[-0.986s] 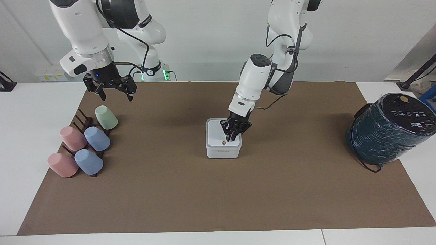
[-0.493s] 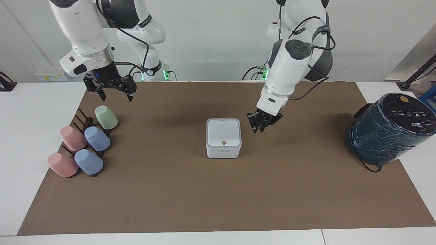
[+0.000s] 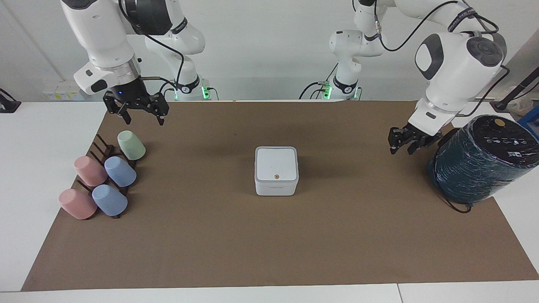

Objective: Close trash can lid

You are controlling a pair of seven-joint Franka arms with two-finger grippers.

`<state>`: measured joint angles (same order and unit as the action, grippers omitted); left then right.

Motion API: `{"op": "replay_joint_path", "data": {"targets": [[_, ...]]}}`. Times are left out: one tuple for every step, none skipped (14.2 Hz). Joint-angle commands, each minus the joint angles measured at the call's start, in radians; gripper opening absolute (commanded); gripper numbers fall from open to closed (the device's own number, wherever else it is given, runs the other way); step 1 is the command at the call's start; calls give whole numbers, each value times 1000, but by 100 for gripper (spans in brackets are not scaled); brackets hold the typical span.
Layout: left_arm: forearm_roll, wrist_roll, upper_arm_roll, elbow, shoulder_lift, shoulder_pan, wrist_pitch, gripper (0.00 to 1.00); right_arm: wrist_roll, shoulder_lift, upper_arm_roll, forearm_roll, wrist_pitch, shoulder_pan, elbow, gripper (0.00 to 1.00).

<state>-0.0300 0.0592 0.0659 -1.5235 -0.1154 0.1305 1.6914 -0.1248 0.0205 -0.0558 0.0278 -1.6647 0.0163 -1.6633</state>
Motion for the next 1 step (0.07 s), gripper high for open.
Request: {"op": "replay_joint_path", "data": {"targets": [[21,13,-12,-12,26,-6,-15,100,28,22,-6,-12,-15,-13,-27,100]]}}
